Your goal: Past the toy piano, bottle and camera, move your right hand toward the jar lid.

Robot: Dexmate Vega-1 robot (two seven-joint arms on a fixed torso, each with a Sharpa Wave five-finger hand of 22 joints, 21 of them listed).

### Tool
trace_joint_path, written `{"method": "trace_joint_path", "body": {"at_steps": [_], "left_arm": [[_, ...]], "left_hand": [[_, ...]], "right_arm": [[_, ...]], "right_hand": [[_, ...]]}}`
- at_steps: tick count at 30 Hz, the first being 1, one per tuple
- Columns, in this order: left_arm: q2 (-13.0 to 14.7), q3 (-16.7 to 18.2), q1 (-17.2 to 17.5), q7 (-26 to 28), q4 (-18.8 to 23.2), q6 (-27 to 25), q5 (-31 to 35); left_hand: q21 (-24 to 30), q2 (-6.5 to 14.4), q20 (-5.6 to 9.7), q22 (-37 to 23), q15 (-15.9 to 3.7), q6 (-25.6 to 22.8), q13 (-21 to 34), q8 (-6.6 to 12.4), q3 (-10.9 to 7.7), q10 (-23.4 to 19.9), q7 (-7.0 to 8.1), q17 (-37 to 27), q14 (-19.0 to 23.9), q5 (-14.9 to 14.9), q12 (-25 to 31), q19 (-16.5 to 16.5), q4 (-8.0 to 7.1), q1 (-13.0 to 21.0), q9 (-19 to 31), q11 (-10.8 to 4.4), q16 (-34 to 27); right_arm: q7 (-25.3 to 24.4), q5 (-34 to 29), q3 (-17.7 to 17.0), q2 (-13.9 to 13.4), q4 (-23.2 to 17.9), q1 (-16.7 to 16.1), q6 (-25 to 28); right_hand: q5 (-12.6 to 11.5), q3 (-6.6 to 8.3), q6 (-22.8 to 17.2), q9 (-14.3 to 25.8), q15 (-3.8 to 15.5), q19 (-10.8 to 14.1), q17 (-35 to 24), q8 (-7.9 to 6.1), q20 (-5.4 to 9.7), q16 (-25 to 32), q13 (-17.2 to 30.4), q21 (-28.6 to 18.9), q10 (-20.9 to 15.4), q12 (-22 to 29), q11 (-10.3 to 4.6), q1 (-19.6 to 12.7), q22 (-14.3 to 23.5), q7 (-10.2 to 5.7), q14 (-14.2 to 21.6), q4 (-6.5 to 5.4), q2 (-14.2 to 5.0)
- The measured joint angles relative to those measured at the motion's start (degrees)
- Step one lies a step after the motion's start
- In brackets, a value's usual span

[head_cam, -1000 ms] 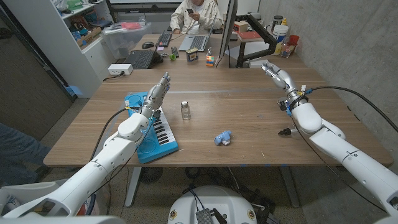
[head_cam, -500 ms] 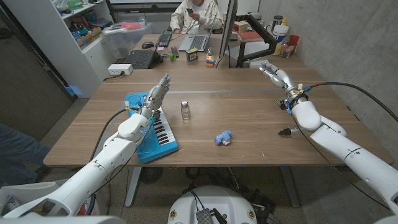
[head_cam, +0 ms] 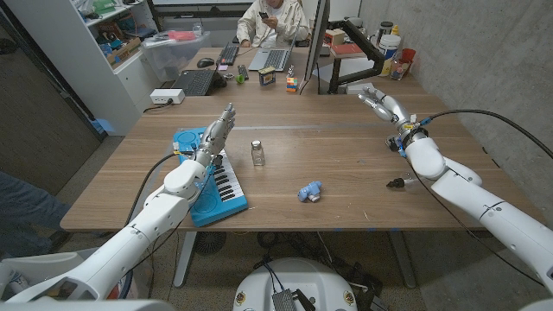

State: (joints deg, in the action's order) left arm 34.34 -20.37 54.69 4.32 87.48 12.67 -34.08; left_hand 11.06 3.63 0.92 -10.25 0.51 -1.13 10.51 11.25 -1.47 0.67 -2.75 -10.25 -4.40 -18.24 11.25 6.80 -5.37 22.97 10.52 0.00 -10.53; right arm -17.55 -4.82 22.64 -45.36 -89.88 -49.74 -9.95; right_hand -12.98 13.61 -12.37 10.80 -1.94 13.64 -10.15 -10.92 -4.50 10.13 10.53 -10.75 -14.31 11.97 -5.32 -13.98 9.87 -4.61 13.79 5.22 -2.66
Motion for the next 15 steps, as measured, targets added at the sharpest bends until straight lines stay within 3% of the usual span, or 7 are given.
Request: {"method": "trace_joint_path", "body": {"at_steps": [15], "left_arm": [[-0.2,-0.1,-0.6,0.0,-0.2,0.1,0.1]], "left_hand": [[0.0,0.0,0.00,0.0,0.00,0.0,0.0,0.00,0.15,0.0,0.00,0.0,0.0,0.0,0.0,0.0,0.15,0.0,0.0,0.00,0.0]], "right_arm": [[-0.2,-2.2,0.7,-1.7,-2.7,0.0,6.3]], "right_hand": [[0.0,-0.01,0.6,0.0,-0.61,-0.8,0.0,0.00,-0.84,0.0,0.0,0.0,0.7,0.0,0.08,-0.2,0.1,0.22,-1.2,0.48,-0.23]]}}
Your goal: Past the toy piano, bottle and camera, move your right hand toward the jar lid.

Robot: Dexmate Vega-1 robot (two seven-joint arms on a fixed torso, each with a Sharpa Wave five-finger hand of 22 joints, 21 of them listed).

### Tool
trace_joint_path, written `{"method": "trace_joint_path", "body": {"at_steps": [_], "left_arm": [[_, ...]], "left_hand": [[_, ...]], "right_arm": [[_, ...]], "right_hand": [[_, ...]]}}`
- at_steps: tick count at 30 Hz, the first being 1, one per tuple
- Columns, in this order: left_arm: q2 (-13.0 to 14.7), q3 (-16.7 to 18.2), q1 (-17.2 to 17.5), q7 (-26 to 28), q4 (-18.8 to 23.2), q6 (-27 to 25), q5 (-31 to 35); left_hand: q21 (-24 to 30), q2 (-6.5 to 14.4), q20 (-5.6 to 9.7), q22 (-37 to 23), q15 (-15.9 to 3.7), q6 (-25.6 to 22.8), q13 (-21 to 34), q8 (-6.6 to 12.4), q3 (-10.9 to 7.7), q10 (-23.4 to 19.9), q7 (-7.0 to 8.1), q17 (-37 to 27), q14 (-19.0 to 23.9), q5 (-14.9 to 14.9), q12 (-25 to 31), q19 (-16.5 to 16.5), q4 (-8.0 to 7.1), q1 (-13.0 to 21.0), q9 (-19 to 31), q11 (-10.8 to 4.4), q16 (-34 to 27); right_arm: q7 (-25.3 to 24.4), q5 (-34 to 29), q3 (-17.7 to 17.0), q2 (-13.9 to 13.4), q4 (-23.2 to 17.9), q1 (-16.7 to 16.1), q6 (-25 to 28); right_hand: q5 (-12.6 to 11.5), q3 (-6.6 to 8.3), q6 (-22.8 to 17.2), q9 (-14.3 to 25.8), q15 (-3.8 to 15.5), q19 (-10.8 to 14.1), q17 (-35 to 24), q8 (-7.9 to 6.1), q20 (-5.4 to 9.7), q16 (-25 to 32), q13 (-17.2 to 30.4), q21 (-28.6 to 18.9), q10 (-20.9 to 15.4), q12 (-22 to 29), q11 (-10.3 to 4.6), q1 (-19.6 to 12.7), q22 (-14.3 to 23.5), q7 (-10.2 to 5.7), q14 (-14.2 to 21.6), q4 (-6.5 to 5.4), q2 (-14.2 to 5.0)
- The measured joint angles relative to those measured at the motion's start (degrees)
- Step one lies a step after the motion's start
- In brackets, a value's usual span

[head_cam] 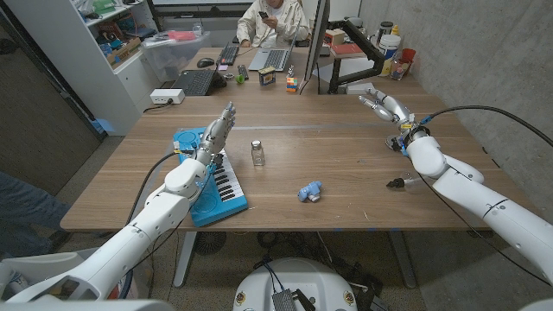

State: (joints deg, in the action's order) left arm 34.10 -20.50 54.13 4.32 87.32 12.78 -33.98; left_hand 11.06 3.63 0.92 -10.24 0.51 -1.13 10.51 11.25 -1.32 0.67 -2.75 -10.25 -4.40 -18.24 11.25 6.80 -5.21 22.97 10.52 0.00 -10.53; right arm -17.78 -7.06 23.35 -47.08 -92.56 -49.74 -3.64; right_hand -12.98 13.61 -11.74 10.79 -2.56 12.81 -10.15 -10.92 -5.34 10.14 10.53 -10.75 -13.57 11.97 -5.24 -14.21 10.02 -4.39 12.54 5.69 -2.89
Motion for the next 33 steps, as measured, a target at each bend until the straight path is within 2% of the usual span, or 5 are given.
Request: {"method": "trace_joint_path", "body": {"at_steps": [9,14,18,23,33], "left_arm": [[0.0,-0.1,-0.2,-0.2,-0.1,0.0,0.0],[0.0,-0.1,-0.3,-0.4,-0.4,0.0,0.0],[0.0,-0.2,-0.4,-0.6,-0.6,0.0,-0.1],[0.0,-0.2,-0.4,-0.7,-0.7,0.0,-0.1],[0.3,-0.2,-0.4,-0.9,-0.7,-0.3,-0.2]], "left_hand": [[0.0,0.2,0.00,0.0,0.00,0.0,0.0,0.00,0.00,0.0,0.00,0.0,0.0,0.0,0.0,0.0,0.00,0.2,0.0,0.00,0.0],[0.0,0.2,0.00,0.0,0.00,0.0,0.0,0.00,0.00,0.0,0.00,0.0,0.0,0.0,0.0,0.0,0.00,0.2,0.0,0.00,0.0],[0.0,0.2,0.00,0.0,0.00,0.0,0.0,0.00,0.23,-0.2,0.00,0.0,0.0,0.0,0.0,0.0,-0.24,0.2,0.0,-0.22,0.0],[0.0,0.2,0.00,0.0,0.00,0.0,0.0,0.00,0.23,-0.2,0.00,0.0,0.0,0.0,0.0,0.0,-0.23,0.2,0.0,-0.21,0.0],[0.0,0.2,0.00,0.0,0.00,0.0,0.0,0.00,0.23,-0.2,0.00,0.0,0.0,0.0,0.0,0.0,-0.23,0.2,0.0,-0.21,0.0]], "right_arm": [[0.2,-0.4,0.5,-0.4,-0.9,0.1,3.5],[0.5,-0.9,1.2,-0.7,-1.4,0.6,5.4],[0.6,-1.3,1.6,-0.8,-1.8,0.9,6.8],[0.6,-1.6,2.0,-0.9,-2.0,1.2,8.3],[0.5,-2.1,2.9,-0.9,-2.1,1.8,11.2]], "right_hand": [[0.0,0.00,0.4,0.0,-0.92,-1.7,0.0,0.00,-0.81,-0.4,0.0,0.6,0.2,-0.3,0.21,-0.3,0.0,-0.01,-1.7,0.00,0.32],[0.0,0.00,0.4,0.0,-0.91,-2.4,0.0,0.00,-1.20,-0.4,0.0,0.8,0.5,-0.3,-0.08,-0.3,0.0,-0.01,-2.3,0.00,0.32],[0.0,-0.19,0.4,0.0,-0.65,-2.8,0.0,0.00,-0.89,-0.4,0.0,0.8,0.6,-0.3,-0.18,-0.3,0.0,-0.01,-2.7,0.19,0.32],[0.0,-0.24,0.4,0.0,-0.72,-3.4,0.0,0.00,-1.53,-0.4,0.0,0.8,1.0,-0.3,-0.58,-0.3,0.0,-0.01,-3.6,0.24,0.32],[0.0,-0.24,0.4,0.0,-0.72,-3.7,-0.1,0.00,-1.82,-0.4,0.0,0.8,1.3,-0.3,-0.89,-0.5,0.0,-0.01,-4.2,0.23,0.09]]}}
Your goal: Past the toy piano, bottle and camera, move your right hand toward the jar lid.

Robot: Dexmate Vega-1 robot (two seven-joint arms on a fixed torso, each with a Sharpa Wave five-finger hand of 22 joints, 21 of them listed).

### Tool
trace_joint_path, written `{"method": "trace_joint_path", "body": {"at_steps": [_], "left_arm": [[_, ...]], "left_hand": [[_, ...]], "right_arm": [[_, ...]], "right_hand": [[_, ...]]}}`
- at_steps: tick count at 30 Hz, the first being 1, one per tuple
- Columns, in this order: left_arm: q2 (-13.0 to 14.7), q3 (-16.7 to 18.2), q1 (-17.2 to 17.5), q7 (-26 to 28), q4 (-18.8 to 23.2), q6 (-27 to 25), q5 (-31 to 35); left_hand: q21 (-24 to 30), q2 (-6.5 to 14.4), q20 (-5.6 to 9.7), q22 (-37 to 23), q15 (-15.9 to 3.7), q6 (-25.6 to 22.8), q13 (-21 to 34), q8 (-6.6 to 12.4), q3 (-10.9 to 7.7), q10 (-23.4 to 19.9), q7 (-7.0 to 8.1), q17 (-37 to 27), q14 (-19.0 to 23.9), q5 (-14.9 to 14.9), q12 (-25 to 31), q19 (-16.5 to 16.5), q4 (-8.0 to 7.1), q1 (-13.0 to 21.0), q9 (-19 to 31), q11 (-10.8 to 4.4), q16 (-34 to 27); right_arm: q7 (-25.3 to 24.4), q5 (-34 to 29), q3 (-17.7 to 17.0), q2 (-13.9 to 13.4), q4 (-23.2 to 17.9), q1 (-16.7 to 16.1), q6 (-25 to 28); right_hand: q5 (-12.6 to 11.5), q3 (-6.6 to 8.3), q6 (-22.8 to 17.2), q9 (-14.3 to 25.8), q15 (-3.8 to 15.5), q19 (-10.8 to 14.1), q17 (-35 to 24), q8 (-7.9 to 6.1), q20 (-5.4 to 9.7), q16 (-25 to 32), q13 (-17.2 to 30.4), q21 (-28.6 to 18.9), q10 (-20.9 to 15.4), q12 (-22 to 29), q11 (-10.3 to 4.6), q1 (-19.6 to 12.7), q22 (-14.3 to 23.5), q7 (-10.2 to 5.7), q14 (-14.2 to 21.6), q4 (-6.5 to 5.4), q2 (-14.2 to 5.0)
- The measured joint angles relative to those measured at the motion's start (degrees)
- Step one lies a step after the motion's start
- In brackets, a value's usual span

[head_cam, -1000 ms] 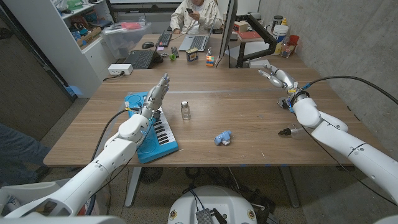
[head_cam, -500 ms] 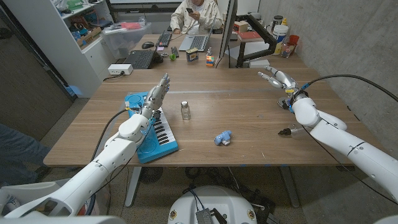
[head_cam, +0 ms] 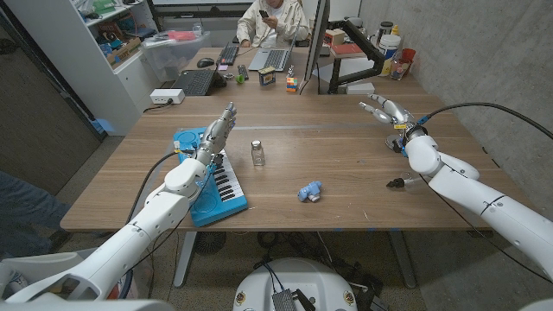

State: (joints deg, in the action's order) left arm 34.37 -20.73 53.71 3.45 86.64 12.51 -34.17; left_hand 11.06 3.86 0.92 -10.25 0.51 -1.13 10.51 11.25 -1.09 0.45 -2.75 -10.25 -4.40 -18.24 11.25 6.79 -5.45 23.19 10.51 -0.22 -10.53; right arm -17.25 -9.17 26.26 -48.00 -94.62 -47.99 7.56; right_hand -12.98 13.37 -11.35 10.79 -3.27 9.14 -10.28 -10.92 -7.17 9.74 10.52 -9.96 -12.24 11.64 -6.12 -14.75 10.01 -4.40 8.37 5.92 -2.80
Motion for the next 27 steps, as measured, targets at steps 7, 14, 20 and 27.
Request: {"method": "trace_joint_path", "body": {"at_steps": [7,14,20,27], "left_arm": [[0.1,0.1,-0.1,-0.1,0.0,0.0,-0.1],[0.1,0.2,-0.1,-0.3,-0.2,0.0,-0.2],[0.2,0.4,0.0,-0.3,-0.4,-0.1,-0.6],[0.2,0.4,0.1,-0.4,-0.5,-0.3,-0.8]], "left_hand": [[0.0,0.0,0.00,0.0,0.00,0.0,0.0,0.00,0.24,0.0,0.00,0.0,0.0,0.0,0.0,0.0,0.24,0.0,0.0,0.00,0.0],[0.0,0.0,0.00,0.0,0.00,0.0,0.0,0.00,0.23,0.0,0.00,0.0,0.0,0.0,0.0,0.0,0.24,0.0,0.0,0.00,0.0],[0.0,0.0,0.00,0.0,0.00,0.0,0.0,0.00,0.23,0.0,0.00,0.0,0.0,0.0,0.0,0.0,0.24,0.0,0.0,0.00,0.0],[0.0,0.2,0.00,0.0,0.00,0.0,0.0,0.00,0.23,0.0,0.00,0.0,0.0,0.0,0.0,0.0,0.24,0.2,0.0,0.00,0.0]], "right_arm": [[-0.1,-0.8,0.7,-0.1,0.0,0.8,1.9],[-0.1,-1.6,1.6,-0.1,0.2,1.6,3.1],[0.2,-2.3,2.5,-0.1,0.8,2.5,4.5],[0.5,-2.7,3.2,0.0,1.3,3.1,5.7]], "right_hand": [[0.0,0.00,0.0,0.0,0.00,-0.3,0.0,0.00,-0.32,0.0,0.0,0.0,0.0,0.0,0.00,0.0,0.0,0.00,0.0,0.00,0.00],[0.0,0.00,0.0,0.0,0.00,-0.3,0.0,0.00,-0.32,0.0,0.0,-0.2,0.0,0.0,0.00,0.0,0.0,0.00,0.0,0.00,0.00],[0.0,0.00,0.0,0.0,0.01,-0.3,0.0,0.00,-0.31,0.1,0.0,-0.2,0.0,0.0,0.00,0.0,0.0,0.00,0.0,0.00,0.00],[0.0,0.00,0.0,0.0,-0.20,-0.3,0.0,0.00,-0.31,0.2,0.0,-0.2,0.0,0.0,0.01,0.0,0.0,0.00,-0.2,0.00,0.00]]}}
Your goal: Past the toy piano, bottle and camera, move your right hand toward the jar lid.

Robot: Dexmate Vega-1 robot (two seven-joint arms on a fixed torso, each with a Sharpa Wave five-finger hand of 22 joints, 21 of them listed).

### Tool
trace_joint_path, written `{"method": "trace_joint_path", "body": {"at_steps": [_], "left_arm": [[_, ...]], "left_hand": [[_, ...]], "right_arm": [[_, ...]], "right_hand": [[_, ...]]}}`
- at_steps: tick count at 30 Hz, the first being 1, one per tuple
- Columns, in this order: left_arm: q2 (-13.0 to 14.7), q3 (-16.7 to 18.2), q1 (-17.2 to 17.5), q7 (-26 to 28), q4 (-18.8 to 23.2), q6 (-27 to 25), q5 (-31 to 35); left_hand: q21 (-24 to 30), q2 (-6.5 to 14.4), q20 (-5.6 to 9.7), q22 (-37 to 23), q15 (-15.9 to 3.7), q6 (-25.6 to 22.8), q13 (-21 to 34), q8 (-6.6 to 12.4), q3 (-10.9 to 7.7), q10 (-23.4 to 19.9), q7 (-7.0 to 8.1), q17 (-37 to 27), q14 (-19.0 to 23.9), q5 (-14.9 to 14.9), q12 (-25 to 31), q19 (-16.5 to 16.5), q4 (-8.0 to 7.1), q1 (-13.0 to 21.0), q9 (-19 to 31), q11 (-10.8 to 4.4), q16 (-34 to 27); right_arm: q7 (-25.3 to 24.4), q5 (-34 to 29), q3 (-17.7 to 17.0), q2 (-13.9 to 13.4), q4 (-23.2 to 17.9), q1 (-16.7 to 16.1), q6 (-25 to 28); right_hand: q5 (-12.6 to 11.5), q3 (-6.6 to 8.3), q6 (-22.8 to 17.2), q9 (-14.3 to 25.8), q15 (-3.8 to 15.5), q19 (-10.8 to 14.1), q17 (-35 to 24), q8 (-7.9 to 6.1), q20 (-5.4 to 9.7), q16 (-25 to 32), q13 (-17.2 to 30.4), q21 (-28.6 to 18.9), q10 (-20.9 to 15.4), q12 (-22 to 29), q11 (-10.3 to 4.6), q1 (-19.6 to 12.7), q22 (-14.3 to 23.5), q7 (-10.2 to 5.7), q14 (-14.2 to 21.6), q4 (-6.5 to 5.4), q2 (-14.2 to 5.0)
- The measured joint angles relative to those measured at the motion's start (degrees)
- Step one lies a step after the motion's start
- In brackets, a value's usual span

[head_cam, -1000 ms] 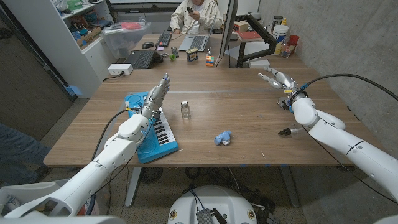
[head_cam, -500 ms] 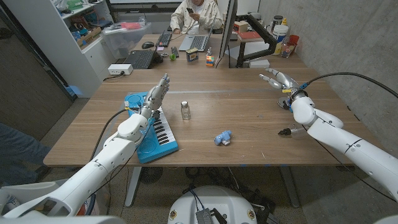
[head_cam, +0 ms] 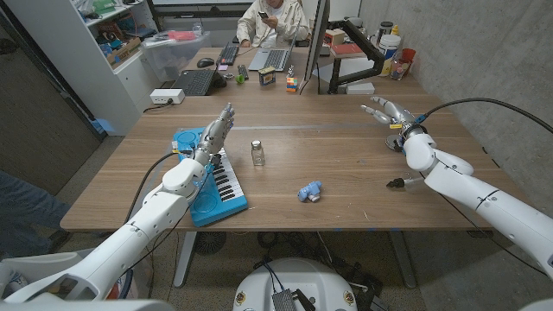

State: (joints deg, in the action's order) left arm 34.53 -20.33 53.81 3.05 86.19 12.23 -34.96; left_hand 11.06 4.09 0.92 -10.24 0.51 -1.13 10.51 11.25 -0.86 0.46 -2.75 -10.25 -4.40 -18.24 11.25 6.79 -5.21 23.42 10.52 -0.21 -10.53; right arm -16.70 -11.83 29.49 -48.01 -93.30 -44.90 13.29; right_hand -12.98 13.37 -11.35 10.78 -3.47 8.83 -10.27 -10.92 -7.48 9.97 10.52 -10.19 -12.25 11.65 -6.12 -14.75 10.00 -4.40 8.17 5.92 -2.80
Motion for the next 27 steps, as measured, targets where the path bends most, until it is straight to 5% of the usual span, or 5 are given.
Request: {"method": "trace_joint_path", "body": {"at_steps": [27], "left_arm": [[0.0,-0.1,-0.7,-0.6,-0.8,-0.5,-0.3]], "left_hand": [[0.0,0.0,-0.54,0.0,0.00,-0.2,0.0,0.00,0.24,0.0,0.21,0.0,0.0,0.0,0.2,0.1,-0.25,0.0,0.0,0.00,0.0]], "right_arm": [[1.3,-2.1,1.9,-1.3,-1.2,1.2,7.3]], "right_hand": [[0.0,0.00,0.4,0.0,-0.22,-1.4,0.0,0.00,-0.79,0.0,0.0,0.0,2.3,-0.3,-1.03,0.0,0.0,-2.09,-2.3,0.00,0.00]]}}
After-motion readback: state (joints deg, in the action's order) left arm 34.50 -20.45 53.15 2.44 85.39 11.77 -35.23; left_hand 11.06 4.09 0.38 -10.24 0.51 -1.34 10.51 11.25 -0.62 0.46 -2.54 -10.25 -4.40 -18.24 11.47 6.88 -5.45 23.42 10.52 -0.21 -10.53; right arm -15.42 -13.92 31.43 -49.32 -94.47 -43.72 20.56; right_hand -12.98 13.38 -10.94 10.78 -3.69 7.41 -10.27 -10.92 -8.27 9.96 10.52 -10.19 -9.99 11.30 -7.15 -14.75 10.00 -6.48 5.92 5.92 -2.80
